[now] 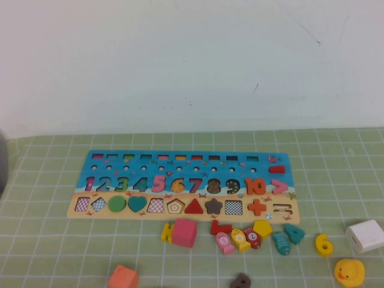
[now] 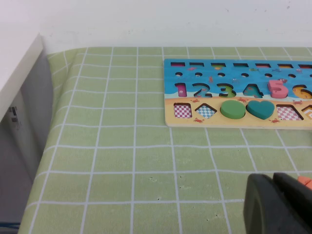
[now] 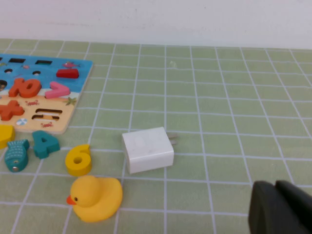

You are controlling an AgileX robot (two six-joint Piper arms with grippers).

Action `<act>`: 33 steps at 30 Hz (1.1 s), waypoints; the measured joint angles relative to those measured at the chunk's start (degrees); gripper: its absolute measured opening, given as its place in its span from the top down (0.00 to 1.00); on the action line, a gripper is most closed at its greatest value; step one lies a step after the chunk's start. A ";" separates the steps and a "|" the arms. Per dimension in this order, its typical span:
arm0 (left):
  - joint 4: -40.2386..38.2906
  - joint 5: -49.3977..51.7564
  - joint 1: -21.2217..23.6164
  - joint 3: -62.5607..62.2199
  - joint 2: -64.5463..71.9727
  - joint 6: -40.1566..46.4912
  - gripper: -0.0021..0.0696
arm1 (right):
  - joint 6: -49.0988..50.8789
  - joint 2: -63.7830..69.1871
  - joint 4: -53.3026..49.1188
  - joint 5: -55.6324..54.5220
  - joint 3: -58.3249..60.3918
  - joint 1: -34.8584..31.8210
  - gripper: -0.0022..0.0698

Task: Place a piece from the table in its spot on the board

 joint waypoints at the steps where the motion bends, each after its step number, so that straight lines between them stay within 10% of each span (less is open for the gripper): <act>1: 0.00 0.00 0.00 0.00 0.00 0.00 0.97 | 0.00 0.00 0.00 0.00 0.00 0.00 0.97; 33: -7.45 0.12 0.00 0.00 0.00 0.12 0.97 | 0.00 0.00 0.47 0.10 -0.10 0.00 0.97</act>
